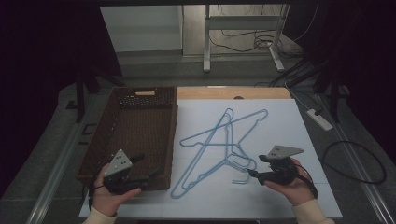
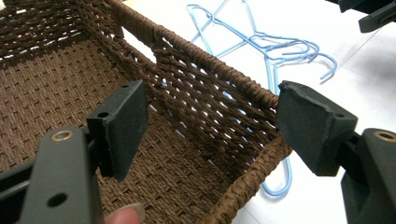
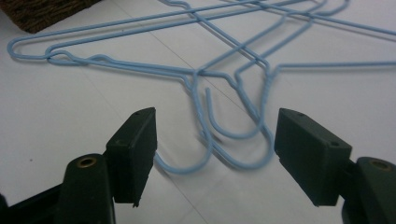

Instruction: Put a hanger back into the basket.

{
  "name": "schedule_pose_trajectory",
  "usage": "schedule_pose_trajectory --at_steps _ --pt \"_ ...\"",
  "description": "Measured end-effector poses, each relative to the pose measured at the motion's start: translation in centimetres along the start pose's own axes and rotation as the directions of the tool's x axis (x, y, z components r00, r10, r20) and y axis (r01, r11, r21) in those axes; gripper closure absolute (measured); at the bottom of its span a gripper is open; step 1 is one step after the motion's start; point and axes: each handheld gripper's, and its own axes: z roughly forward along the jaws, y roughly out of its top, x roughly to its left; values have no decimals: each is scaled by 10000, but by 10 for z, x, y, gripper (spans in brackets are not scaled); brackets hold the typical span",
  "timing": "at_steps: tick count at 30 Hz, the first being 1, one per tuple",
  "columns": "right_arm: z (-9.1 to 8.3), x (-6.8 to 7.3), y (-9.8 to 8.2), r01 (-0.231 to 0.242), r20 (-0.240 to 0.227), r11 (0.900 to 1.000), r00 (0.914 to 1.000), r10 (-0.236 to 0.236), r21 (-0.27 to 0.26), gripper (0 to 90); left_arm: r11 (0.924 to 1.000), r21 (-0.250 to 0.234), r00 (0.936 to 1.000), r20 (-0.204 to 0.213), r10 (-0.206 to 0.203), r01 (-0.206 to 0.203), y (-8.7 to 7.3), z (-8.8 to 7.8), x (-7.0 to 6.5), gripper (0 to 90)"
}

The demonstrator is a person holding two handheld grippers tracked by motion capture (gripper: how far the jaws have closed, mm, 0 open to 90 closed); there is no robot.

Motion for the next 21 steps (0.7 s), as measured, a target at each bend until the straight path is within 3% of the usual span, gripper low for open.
schedule_pose_trajectory --at_steps 6,8,10,12,14,17,18,19,20,21 --pt "25 11 27 596 -372 9918 9978 -557 1129 357 10000 33 10000 69 29 -29 1 0 -1 255" --pt "40 17 38 1063 -616 9791 9934 -969 1733 359 10000 73 10000 76 40 -40 1 1 -1 255" --pt "44 18 40 1127 -695 9765 9924 -1015 1836 361 10000 90 10000 79 41 -42 1 1 -1 254" --pt "56 17 48 1292 -899 9646 9897 -1112 2297 376 10000 70 10000 72 45 -45 1 0 -2 254" --pt "60 17 51 1327 -941 9616 9891 -1130 2402 384 10000 74 10000 69 46 -46 2 0 -2 255" --pt "71 18 57 1433 -1001 9468 9878 -1191 2882 426 10000 77 10000 61 34 -34 2 -1 -1 255" --pt "76 19 59 1523 -1042 9375 9866 -1255 3129 457 10000 91 10000 74 20 -21 1 -1 -1 255" --pt "76 19 59 1523 -1042 9375 9866 -1255 3129 457 9999 112 10000 82 18 -19 1 0 -1 255" --pt "83 21 60 1689 -1173 9256 9837 -1366 3387 499 9999 139 10000 77 39 -41 1 0 -1 255" --pt "83 21 60 1689 -1173 9256 9837 -1366 3387 499 9999 139 10000 77 39 -41 1 0 -1 255"
